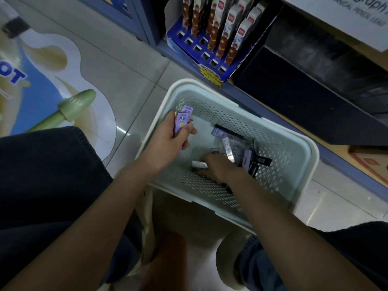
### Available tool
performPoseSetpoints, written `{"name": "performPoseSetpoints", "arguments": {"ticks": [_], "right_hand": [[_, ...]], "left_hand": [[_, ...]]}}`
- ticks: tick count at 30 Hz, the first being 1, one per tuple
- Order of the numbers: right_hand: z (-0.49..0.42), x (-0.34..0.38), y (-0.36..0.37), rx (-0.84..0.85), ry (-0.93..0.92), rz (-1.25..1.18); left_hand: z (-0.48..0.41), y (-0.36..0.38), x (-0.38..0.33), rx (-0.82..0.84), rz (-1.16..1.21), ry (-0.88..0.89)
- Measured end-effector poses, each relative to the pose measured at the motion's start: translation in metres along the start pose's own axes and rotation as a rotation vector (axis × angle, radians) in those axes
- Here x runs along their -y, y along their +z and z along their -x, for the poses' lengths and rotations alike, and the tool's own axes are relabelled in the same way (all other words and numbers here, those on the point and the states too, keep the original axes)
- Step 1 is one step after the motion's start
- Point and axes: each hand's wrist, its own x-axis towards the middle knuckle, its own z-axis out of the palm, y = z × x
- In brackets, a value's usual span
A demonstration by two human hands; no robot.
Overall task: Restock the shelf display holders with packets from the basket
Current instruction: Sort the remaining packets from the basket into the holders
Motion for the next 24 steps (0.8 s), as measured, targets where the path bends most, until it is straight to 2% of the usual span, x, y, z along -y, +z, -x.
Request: {"name": "performPoseSetpoints", "arguments": {"ticks": [6,11,14,17,20,24], "right_hand": [[0.007,0.004,-0.002,0.031,0.014,-0.171],[0.021,0.019,-0.022,-0.136,-0.001,-0.339],[0.036,0.034,-0.041,-0.239,-0.043,-0.47],[0.058,0.053,-0.057,-0.329,-0.089,-0.692],[0.076,0.069,-0.067,-0.382,-0.12,-0.857],[0.097,0.082,-0.076,-0.537,-0.142,-0.868]], "left_hand": [[0.004,0.001,-0.001,0.012,-0.021,0.015],[0.01,0.005,-0.001,-0.21,-0.186,0.008],[0.016,0.01,0.001,-0.243,-0.218,-0.062],[0.026,0.012,0.0,-0.195,-0.085,-0.165],[0.039,0.016,-0.015,-0.168,-0.093,-0.16],[0.058,0.021,-0.042,-0.079,0.194,-0.15]]}}
